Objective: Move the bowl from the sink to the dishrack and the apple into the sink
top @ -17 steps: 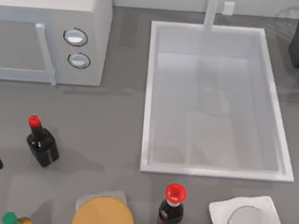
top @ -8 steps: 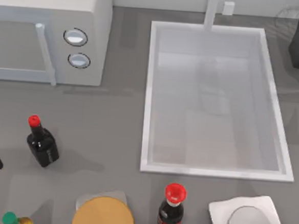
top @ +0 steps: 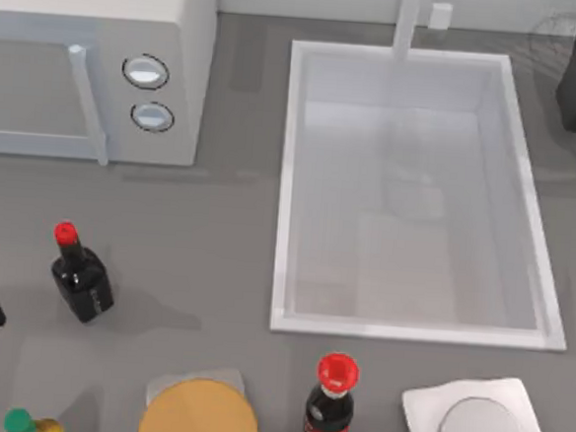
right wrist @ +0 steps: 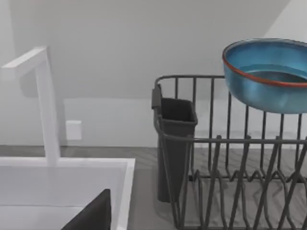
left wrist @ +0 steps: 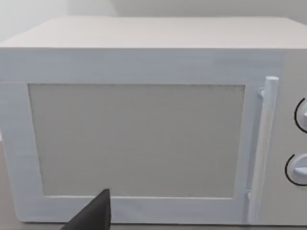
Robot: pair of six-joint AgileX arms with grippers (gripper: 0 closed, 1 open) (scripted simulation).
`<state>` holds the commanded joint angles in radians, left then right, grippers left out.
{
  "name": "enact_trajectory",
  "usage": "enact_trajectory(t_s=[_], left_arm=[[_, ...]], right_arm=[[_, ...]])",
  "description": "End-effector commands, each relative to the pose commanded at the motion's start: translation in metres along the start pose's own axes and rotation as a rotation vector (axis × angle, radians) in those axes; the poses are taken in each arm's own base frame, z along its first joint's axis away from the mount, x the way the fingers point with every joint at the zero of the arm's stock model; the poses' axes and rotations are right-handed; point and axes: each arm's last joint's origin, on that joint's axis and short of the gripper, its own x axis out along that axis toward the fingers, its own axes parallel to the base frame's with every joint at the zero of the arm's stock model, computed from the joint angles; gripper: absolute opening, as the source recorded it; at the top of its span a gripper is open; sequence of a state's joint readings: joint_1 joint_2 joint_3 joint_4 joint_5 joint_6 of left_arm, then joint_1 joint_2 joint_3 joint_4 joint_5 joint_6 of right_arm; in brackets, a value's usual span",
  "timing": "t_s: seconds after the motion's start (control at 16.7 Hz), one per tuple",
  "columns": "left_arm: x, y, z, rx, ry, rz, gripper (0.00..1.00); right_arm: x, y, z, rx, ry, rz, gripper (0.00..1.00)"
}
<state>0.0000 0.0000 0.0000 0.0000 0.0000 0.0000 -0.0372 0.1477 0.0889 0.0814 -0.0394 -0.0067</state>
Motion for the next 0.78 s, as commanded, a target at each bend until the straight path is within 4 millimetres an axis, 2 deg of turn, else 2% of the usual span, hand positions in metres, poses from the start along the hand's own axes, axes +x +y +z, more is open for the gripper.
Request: enact_trajectory(t_s=[0.24,0.78], left_arm=[[0.000,0.000,0.000,0.000,0.000,0.000,1.00],[0.000,0.000,0.000,0.000,0.000,0.000,1.00]], right_arm=[[-0.006,0.003,-0.025,0.009,0.021,-0.001,1.00],[-0.006,0.003,-0.026,0.010,0.023,-0.002,1.00]])
